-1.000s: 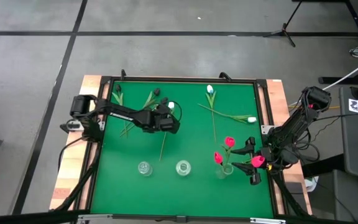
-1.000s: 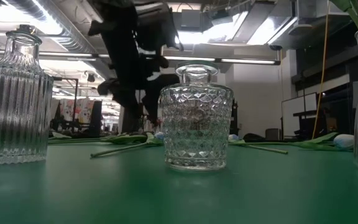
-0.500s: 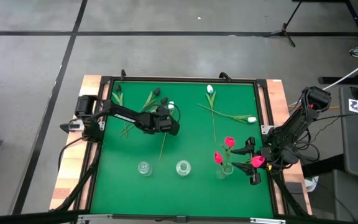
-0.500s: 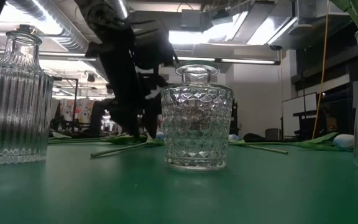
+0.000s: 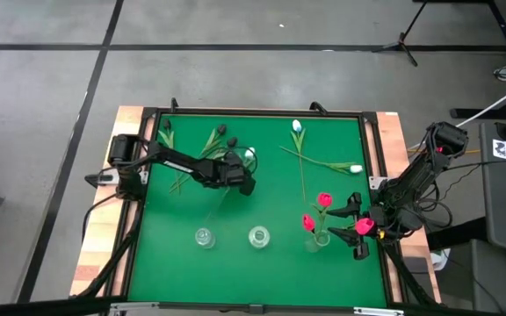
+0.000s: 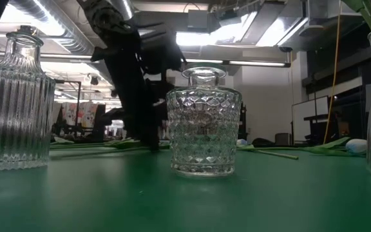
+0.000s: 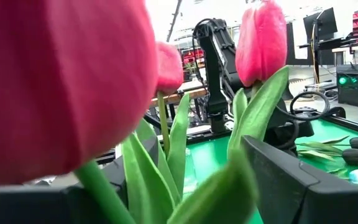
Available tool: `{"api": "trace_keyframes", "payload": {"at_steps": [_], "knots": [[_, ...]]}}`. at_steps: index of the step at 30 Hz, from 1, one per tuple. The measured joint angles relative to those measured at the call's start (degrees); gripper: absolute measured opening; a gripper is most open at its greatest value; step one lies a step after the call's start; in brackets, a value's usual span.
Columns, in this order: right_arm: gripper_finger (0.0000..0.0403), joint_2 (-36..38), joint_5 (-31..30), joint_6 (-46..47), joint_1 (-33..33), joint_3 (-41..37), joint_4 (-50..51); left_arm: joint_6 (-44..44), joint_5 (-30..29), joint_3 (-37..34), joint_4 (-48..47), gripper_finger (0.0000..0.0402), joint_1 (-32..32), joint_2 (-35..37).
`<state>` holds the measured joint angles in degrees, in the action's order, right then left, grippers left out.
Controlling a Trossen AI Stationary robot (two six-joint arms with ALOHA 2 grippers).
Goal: Sort flowers into vase by color
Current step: Put the top center white tulip into the middle transparent vase
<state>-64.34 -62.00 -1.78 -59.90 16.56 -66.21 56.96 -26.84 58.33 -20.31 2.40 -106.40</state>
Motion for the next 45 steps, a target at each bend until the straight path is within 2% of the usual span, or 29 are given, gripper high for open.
{"api": "trace_keyframes", "payload": {"at_steps": [5, 10, 14, 18, 20, 24, 28, 30, 33, 38, 42, 45], "knots": [[0.0225, 0.0, -0.3, 0.0, 0.0, 0.0, -0.3, -0.1, -0.4, 0.0, 0.5, 0.0017, -0.1, 3.8], [0.0225, 0.0, -0.3, 0.0, 0.0, 0.0, -0.2, -2.6, -4.4, 0.0, 5.1, 0.0009, -1.7, 9.9], [0.0225, 0.0, -0.2, 0.0, 0.0, 0.0, -0.2, -6.1, -9.5, 0.0, 9.6, 0.0013, -3.4, 15.2], [0.0225, 0.0, 1.2, -0.5, 0.0, 0.5, -0.2, -13.8, -10.9, 0.0, 17.5, 0.0005, -5.8, 20.2], [0.0225, 0.0, 1.9, -3.8, 0.0, 2.0, -1.9, -18.8, -10.9, 0.0, 22.9, 0.0006, -7.5, 22.2], [0.0225, 1.9, 5.6, -16.0, -0.1, 6.5, -4.2, -25.8, -10.8, 0.0, 31.4, 0.001, -10.2, 25.9], [0.0225, 4.7, 5.7, -26.5, -0.1, 10.5, -1.3, -28.8, -11.2, 0.0, 33.9, 0.0005, -11.1, 27.9], [0.0225, 6.3, 4.8, -28.6, -0.1, 12.3, 2.8, -29.6, -11.2, 0.0, 34.1, 0.0005, -11.3, 28.5], [0.0225, 9.0, 2.6, -28.3, -0.1, 14.0, 12.8, -29.9, -11.2, 0.0, 34.3, 0.0011, -11.4, 28.9], [0.0232, 10.9, -1.1, -19.1, -0.1, 14.0, 25.9, -30.0, -11.2, 0.0, 34.1, 0.0015, -11.5, 28.8], [0.0265, 10.8, -2.9, -14.1, 0.6, 14.0, 30.8, -30.0, -11.2, 0.0, 33.7, 0.0015, -11.5, 28.8], [0.0298, 10.9, -0.4, -11.9, 2.9, 14.0, 31.6, -30.0, -11.2, 0.0, 32.8, 0.0016, -11.5, 28.8]]}}
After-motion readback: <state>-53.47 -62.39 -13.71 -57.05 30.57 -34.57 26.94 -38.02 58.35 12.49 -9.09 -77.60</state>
